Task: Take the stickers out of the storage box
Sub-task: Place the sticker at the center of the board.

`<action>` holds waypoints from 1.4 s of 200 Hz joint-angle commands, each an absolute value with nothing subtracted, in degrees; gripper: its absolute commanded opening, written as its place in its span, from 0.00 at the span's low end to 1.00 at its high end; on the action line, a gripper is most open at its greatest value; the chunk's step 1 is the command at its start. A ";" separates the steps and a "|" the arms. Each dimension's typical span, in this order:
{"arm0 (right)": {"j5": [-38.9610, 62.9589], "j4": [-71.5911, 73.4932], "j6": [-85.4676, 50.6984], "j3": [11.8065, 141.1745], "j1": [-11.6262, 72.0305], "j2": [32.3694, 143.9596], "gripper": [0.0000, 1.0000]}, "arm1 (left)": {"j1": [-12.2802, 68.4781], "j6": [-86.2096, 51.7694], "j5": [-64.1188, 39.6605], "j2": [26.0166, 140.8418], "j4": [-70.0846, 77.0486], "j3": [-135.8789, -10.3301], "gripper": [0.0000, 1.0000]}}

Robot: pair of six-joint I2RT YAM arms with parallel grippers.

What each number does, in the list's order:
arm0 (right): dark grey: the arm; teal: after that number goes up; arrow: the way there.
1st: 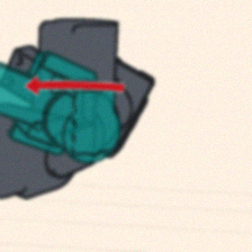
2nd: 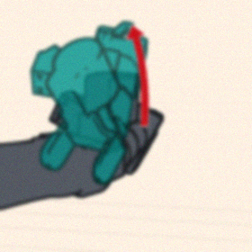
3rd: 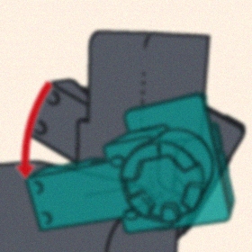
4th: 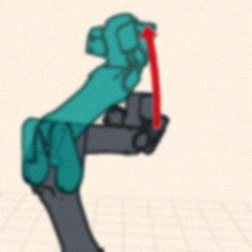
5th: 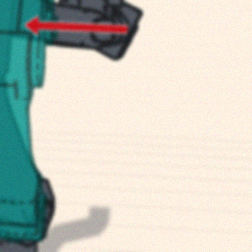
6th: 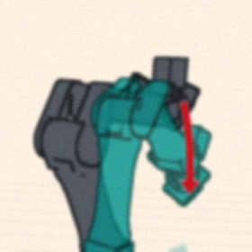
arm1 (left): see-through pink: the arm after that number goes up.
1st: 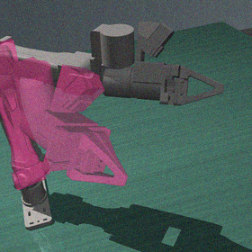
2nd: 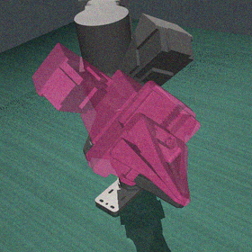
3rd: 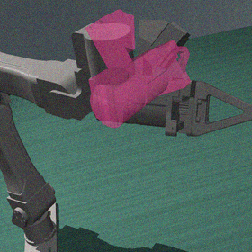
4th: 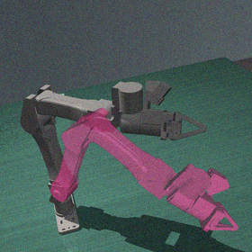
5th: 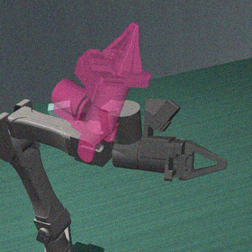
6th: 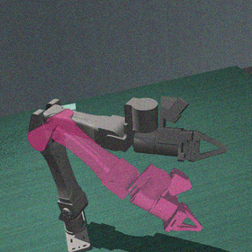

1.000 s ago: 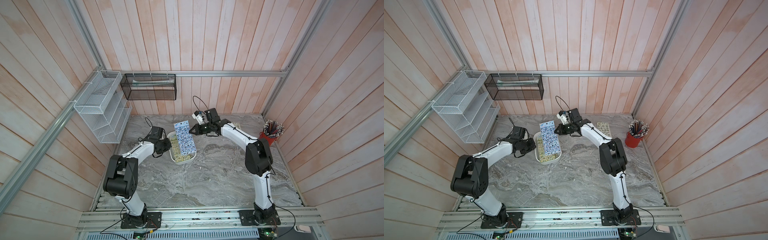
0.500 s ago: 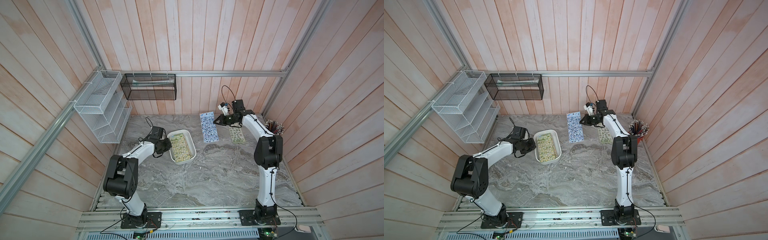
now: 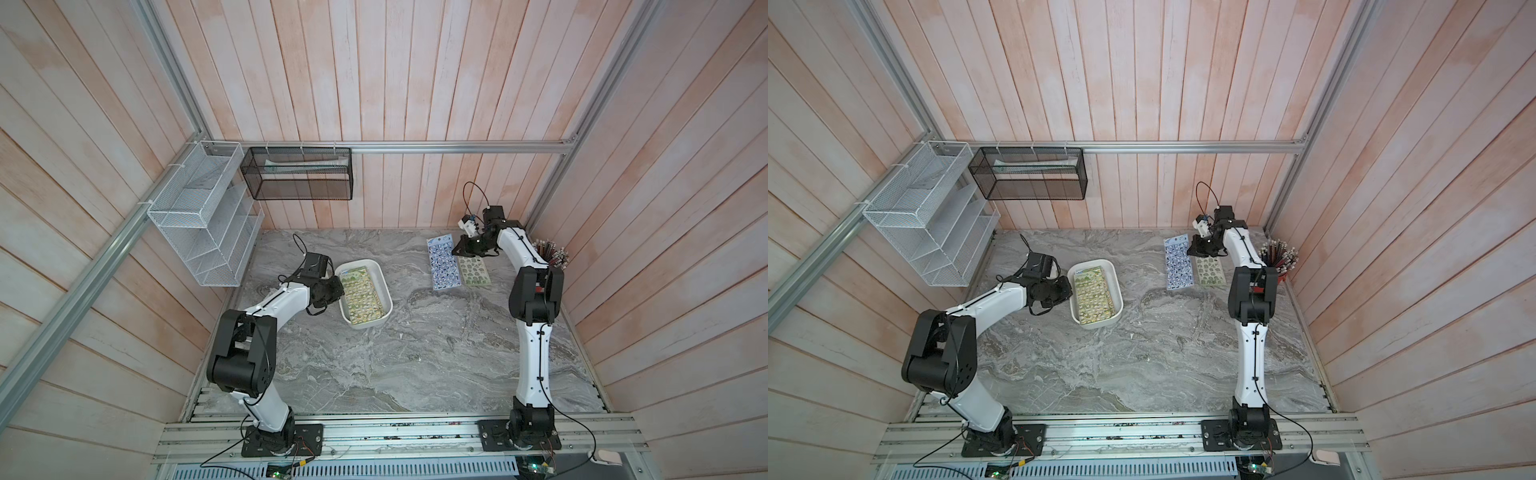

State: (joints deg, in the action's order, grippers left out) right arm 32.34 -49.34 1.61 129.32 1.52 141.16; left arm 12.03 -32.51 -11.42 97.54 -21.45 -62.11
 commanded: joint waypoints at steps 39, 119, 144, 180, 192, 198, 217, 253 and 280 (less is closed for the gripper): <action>27.88 -53.31 4.13 136.22 0.63 147.60 0.02 | 12.90 -30.70 -10.99 98.96 -23.88 -63.04 0.00; 27.21 -49.02 1.70 137.20 0.64 149.88 0.08 | 13.15 -30.46 -10.54 99.80 -24.05 -63.57 0.00; 28.20 -48.20 0.53 137.19 0.86 150.29 0.08 | 13.14 -30.43 -10.40 99.90 -24.09 -63.56 0.00; 29.49 -46.97 -1.37 137.02 1.01 150.40 0.10 | 13.26 -30.45 -10.45 99.93 -24.24 -63.64 0.00; 30.26 -46.42 -2.39 136.76 1.01 150.40 0.10 | 13.27 -30.44 -10.45 99.93 -24.22 -63.73 0.00; 30.93 -46.15 -2.89 136.60 1.01 150.39 0.10 | 13.27 -30.42 -10.46 99.93 -24.19 -63.72 0.00; 32.33 -45.07 -4.06 135.37 1.10 149.95 0.11 | 13.33 -30.43 -10.40 99.93 -24.28 -63.81 0.00; 32.95 -38.85 -7.83 127.00 1.02 146.23 0.11 | 13.37 -30.41 -10.46 99.84 -24.31 -63.89 0.00; 34.33 -31.43 -12.74 119.10 0.52 142.56 0.11 | 13.51 -30.45 -10.42 99.84 -24.31 -63.87 0.00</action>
State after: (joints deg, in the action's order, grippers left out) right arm 33.78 -37.10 -7.64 124.36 0.67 146.36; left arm 12.84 -31.20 -10.46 98.17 -22.76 -63.33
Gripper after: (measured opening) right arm 0.112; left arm 0.088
